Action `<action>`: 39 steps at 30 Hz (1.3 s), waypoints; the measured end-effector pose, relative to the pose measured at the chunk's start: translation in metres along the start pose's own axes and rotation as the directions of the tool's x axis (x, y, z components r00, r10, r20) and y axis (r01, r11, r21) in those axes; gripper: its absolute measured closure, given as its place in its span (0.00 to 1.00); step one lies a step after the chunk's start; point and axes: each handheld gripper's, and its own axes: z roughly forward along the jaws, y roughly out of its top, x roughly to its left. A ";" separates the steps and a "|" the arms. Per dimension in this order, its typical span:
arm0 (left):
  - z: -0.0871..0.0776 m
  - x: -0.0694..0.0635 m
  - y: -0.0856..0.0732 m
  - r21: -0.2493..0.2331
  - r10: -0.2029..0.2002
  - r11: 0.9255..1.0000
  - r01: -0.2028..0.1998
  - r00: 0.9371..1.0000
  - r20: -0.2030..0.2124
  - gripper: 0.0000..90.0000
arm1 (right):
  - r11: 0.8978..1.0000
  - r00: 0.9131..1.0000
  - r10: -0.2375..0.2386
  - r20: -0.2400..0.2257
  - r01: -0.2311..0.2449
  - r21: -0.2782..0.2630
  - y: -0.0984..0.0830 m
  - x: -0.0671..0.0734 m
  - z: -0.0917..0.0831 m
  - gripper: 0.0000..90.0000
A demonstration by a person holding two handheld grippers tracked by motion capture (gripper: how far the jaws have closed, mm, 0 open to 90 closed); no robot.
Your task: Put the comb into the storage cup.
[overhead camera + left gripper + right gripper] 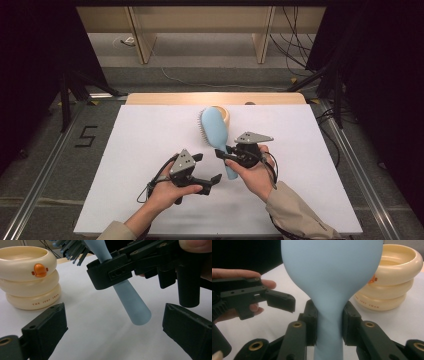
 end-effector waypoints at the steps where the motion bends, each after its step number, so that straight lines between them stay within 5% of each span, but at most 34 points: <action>1: 0.001 0.000 0.000 0.002 -0.002 1.000 0.002 1.000 0.001 0.06 | 1.000 1.000 0.001 0.000 -0.001 -0.001 0.000 0.000 0.000 0.78; 39: 0.024 -0.001 0.001 0.001 -0.113 0.994 0.113 0.994 0.008 0.18 | 1.000 1.000 -0.005 -0.001 0.005 -0.007 -0.001 0.002 0.002 0.78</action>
